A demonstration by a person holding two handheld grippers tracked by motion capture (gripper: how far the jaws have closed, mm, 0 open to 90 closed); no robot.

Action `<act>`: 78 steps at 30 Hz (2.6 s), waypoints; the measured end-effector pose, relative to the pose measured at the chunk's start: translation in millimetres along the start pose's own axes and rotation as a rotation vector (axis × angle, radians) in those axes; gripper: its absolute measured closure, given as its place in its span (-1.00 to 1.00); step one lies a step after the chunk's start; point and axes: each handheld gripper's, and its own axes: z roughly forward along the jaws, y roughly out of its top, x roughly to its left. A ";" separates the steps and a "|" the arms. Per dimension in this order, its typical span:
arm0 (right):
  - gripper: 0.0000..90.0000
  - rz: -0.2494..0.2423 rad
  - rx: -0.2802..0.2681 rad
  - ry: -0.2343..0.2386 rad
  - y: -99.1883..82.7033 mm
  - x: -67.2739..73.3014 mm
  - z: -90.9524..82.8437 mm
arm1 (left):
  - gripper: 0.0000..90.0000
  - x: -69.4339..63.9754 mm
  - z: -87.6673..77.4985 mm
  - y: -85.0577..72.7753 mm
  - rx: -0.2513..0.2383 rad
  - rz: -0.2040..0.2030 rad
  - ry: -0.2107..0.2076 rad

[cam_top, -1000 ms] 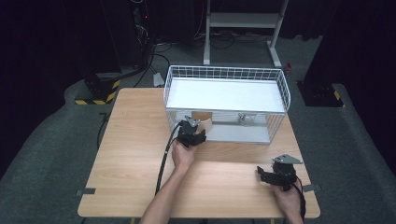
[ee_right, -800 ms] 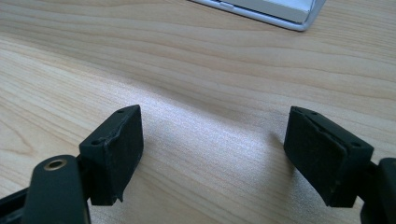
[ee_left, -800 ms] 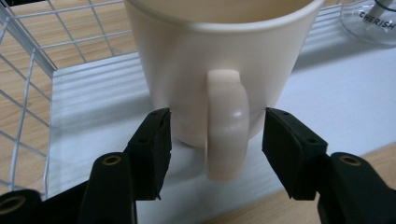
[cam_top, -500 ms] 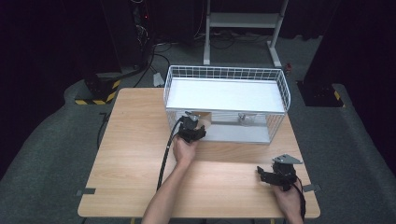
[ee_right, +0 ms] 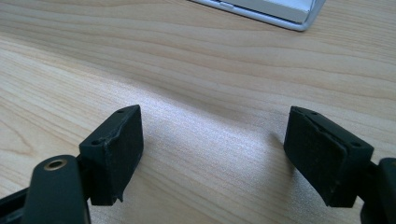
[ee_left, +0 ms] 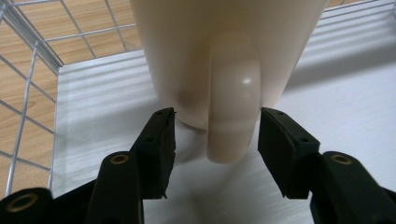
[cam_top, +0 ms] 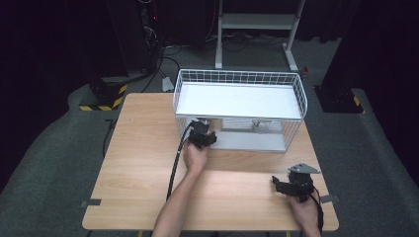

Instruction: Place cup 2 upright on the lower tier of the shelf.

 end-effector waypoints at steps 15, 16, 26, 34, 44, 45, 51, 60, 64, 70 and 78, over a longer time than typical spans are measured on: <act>-0.55 0.004 0.000 0.000 0.1 0.3 0.1 | -0.41 8.0 -2.8 -2.5 0.010 -0.015 -0.037; -0.55 0.005 0.000 0.000 0.1 0.3 0.1 | -0.43 7.4 -4.1 -3.5 0.011 -0.012 -0.036; -0.55 0.005 0.000 0.000 0.1 0.3 0.1 | -0.48 5.4 -18.8 -11.1 -0.018 -0.023 -0.055; -0.55 0.004 0.000 0.000 0.1 0.3 0.0 | -0.47 5.4 -30.9 -15.8 -0.039 -0.012 -0.075; -0.55 0.004 0.000 0.000 0.1 0.3 0.1 | -0.46 3.7 -46.1 -20.0 -0.085 0.000 -0.105; -0.55 0.003 -0.001 0.000 0.1 0.2 0.1 | -0.46 3.7 -47.6 -19.9 -0.089 0.012 -0.096; -0.55 0.004 0.000 0.000 0.1 0.3 0.1 | -0.47 0.8 -56.2 -22.1 -0.105 0.010 -0.129; -0.55 0.004 0.000 0.000 0.1 0.3 0.1 | -0.46 1.2 -68.3 -25.2 -0.123 0.021 -0.141; -0.55 0.004 0.000 0.000 0.1 0.3 0.1 | -0.46 2.6 -74.2 -29.0 -0.130 0.019 -0.152; -0.55 0.004 0.000 0.000 0.1 0.3 0.1 | -0.47 5.3 -82.3 -33.8 -0.126 0.027 -0.158; -0.55 0.005 0.000 0.000 0.1 0.3 0.1 | -0.46 7.6 -94.5 -39.9 -0.140 0.023 -0.177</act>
